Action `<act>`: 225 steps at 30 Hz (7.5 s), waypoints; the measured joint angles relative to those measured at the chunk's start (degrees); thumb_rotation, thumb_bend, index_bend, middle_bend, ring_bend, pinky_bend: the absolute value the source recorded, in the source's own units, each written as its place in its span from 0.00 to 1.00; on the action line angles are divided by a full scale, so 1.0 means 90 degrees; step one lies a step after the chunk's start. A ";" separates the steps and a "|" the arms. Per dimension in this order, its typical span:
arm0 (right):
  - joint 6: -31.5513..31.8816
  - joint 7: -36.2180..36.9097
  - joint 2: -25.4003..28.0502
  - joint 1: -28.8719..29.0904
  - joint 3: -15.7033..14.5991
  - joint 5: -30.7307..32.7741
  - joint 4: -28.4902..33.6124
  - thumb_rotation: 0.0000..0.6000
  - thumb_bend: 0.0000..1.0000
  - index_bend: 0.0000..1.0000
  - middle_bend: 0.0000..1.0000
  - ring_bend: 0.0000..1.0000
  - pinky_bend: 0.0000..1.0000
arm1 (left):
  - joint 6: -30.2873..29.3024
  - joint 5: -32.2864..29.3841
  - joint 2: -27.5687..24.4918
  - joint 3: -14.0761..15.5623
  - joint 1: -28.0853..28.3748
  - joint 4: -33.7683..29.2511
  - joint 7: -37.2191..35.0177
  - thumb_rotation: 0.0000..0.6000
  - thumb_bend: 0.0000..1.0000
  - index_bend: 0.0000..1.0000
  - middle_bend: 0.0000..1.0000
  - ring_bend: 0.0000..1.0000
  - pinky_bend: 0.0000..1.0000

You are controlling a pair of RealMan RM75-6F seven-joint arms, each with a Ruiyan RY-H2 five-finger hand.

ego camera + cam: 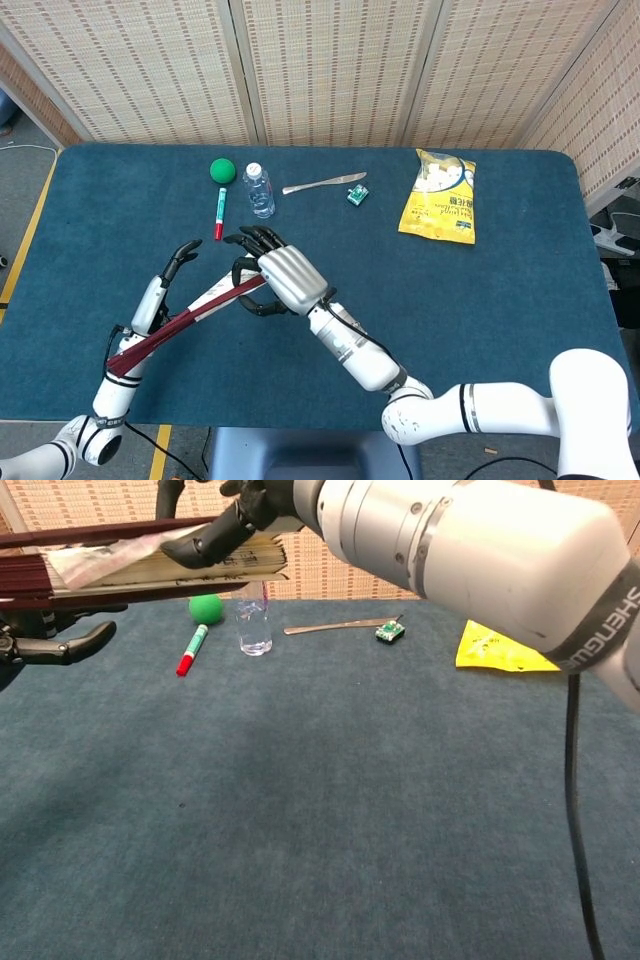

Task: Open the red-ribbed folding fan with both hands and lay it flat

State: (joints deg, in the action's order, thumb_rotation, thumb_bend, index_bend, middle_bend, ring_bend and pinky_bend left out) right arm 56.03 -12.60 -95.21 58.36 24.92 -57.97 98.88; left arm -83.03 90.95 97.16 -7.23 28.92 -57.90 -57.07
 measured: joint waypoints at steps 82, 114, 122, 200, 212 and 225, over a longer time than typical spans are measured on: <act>-0.0107 0.0739 0.0836 -0.0304 -0.0309 -0.0152 -0.0302 1.00 0.34 0.77 0.12 0.00 0.00 | 0.0400 -0.0538 0.0015 -0.0348 0.0226 0.0771 0.0137 1.00 0.49 0.46 0.57 0.33 0.28; -0.0178 0.0909 0.3028 -0.1190 -0.0947 -0.1127 0.1046 1.00 0.34 0.76 0.12 0.00 0.00 | 0.0727 -0.0895 -0.0065 -0.0646 0.0612 0.2051 0.0874 1.00 0.49 0.45 0.56 0.33 0.26; -0.0111 0.1120 0.3134 -0.1402 -0.1224 -0.1637 0.0862 1.00 0.34 0.75 0.12 0.00 0.00 | 0.0797 -0.0931 0.0179 -0.0631 0.0708 0.2775 0.0960 1.00 0.49 0.45 0.56 0.33 0.26; 0.1359 -0.2780 0.2431 -0.3201 -0.2917 -0.4292 0.0062 1.00 0.14 0.00 0.00 0.00 0.00 | 0.0351 -0.0382 0.1256 0.0532 -0.0189 0.4443 0.0037 1.00 0.46 0.00 0.00 0.00 0.13; 0.0386 -0.2873 0.3120 -0.3005 -0.2756 -0.3238 0.0532 0.95 0.12 0.00 0.00 0.00 0.00 | 0.0898 0.0309 0.0183 0.1367 -0.0276 0.3790 -0.0343 1.00 0.44 0.00 0.00 0.00 0.04; 0.0791 -0.2325 0.3630 -0.3271 -0.2693 -0.3174 0.0783 0.95 0.12 0.00 0.00 0.00 0.00 | 0.1003 0.0203 -0.0511 0.1288 -0.0278 0.2887 0.1839 1.00 0.40 0.00 0.00 0.00 0.00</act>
State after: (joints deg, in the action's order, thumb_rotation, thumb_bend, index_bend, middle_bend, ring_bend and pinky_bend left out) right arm 63.15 -33.52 -62.54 28.92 0.69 -86.54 105.92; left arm -74.00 92.78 92.56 4.36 26.41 -31.92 -40.52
